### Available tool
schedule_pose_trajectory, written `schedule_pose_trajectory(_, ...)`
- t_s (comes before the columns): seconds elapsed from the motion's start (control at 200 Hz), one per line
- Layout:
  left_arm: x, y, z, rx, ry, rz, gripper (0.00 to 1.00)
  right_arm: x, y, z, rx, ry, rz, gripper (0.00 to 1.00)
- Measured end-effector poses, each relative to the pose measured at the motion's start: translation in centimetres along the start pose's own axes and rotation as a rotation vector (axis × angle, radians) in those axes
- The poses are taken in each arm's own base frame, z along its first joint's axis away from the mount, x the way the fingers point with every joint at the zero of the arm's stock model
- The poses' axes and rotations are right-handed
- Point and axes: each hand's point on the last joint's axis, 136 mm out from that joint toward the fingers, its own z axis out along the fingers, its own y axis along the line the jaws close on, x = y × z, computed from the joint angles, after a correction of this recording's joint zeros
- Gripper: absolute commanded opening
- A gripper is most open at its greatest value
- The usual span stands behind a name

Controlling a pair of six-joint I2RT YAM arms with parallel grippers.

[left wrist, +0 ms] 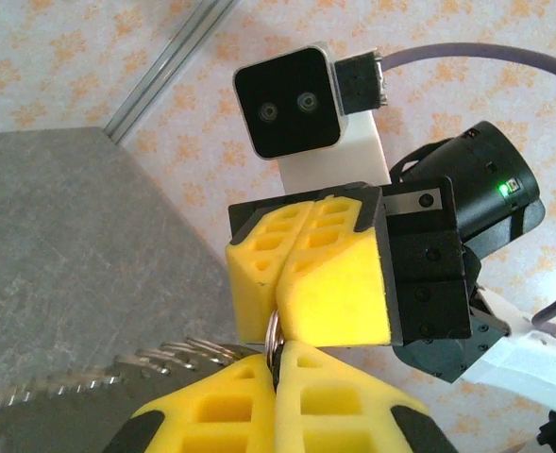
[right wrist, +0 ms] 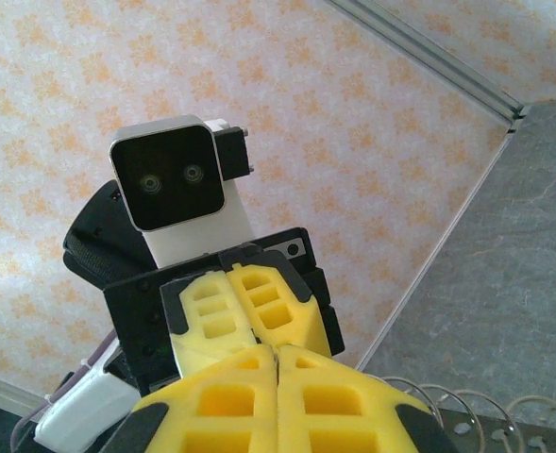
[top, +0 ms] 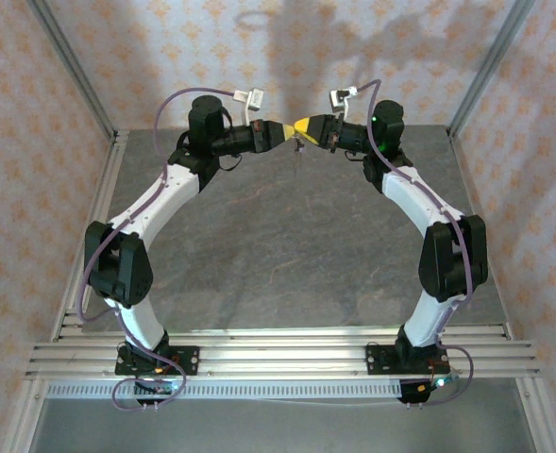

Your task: Put the keys on the keyring

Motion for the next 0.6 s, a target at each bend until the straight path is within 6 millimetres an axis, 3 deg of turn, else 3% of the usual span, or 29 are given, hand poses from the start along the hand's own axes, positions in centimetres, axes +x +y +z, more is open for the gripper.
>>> schedule_pose_trajectory(0.055,0.1,0.0,0.1,-0.001,0.001,-0.001,0.0,0.0,-0.1,-0.1,0.001,-0.001,0.0,0.0)
schedule_pose_trajectory(0.155,0.3,0.2,0.4,-0.004,0.003,-0.004,0.0,-0.1,-0.4,-0.3,0.009,-0.006,0.003,0.25)
schedule_pose_trajectory(0.235,0.8,-0.1,0.8,0.004,0.015,-0.006,0.0,-0.4,-0.9,-0.5,0.031,-0.036,0.019,0.34)
schedule_pose_trajectory(0.385,2.1,-0.5,1.7,0.016,0.039,-0.014,0.0,-0.9,-1.4,-2.4,0.085,-0.12,0.026,0.38)
schedule_pose_trajectory(0.6,3.0,1.2,1.7,-0.027,0.022,-0.054,0.0,-0.6,-0.7,-6.1,0.185,-0.283,-0.015,0.42)
